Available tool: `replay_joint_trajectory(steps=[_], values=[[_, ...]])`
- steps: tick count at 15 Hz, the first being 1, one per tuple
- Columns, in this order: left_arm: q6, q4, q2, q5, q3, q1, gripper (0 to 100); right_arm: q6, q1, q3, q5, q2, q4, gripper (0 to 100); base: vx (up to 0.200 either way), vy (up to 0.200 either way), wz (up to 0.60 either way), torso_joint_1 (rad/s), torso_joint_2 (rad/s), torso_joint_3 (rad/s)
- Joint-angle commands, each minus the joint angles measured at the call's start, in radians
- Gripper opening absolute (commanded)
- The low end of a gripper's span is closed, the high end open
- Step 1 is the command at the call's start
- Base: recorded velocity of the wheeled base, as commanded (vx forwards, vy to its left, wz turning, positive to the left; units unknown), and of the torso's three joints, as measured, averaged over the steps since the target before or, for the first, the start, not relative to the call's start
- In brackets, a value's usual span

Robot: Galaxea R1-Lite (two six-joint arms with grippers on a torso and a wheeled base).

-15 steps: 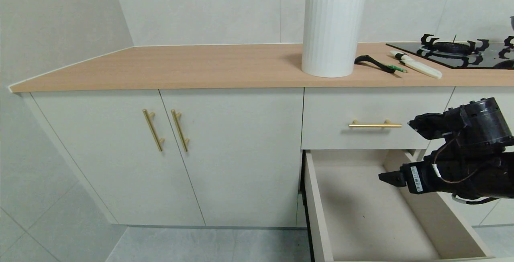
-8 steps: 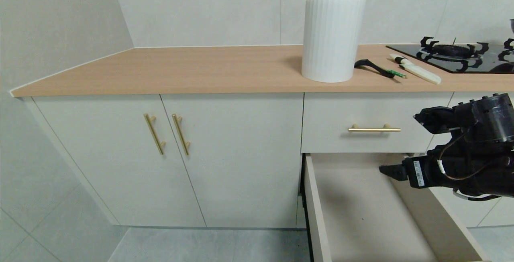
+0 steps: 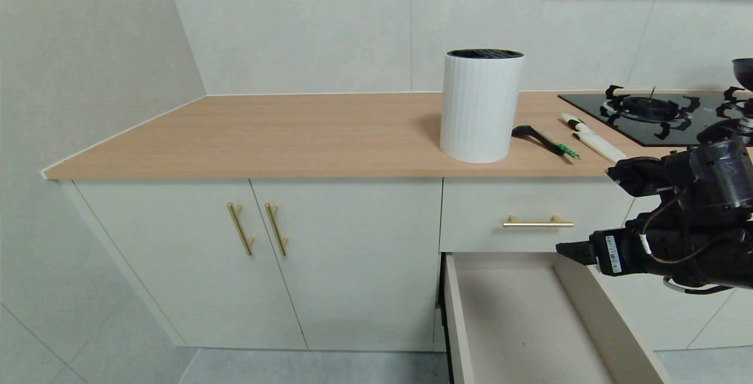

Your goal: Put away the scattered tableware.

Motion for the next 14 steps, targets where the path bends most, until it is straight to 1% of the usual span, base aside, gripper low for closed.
replay_joint_trajectory(steps=[1, 4, 8, 12, 14], values=[[0.0, 0.0, 0.001, 0.0, 0.0, 0.0, 100, 0.0, 0.0, 0.0, 0.0, 0.002, -0.001, 100, 0.0, 0.0, 0.0, 0.178, -0.48, -0.281], [0.0, 0.0, 0.001, 0.0, 0.0, 0.0, 100, 0.0, 0.0, 0.0, 0.0, 0.004, -0.001, 100, 0.0, 0.0, 0.0, 0.199, -0.49, -0.282], [0.0, 0.0, 0.001, 0.0, 0.0, 0.0, 100, -0.002, 0.001, 0.001, -0.027, 0.01, -0.001, 100, 0.0, 0.0, 0.0, 0.217, -0.5, -0.281], [0.0, 0.0, 0.001, 0.001, 0.0, 0.0, 100, -0.006, 0.0, 0.0, -0.027, 0.01, -0.002, 100, 0.0, 0.0, 0.0, 0.067, -0.15, -0.085], [0.0, 0.0, 0.001, 0.0, 0.0, 0.0, 100, -0.006, -0.025, -0.02, -0.027, 0.01, -0.018, 100, 0.0, 0.0, 0.0, 0.0, 0.0, 0.0]])
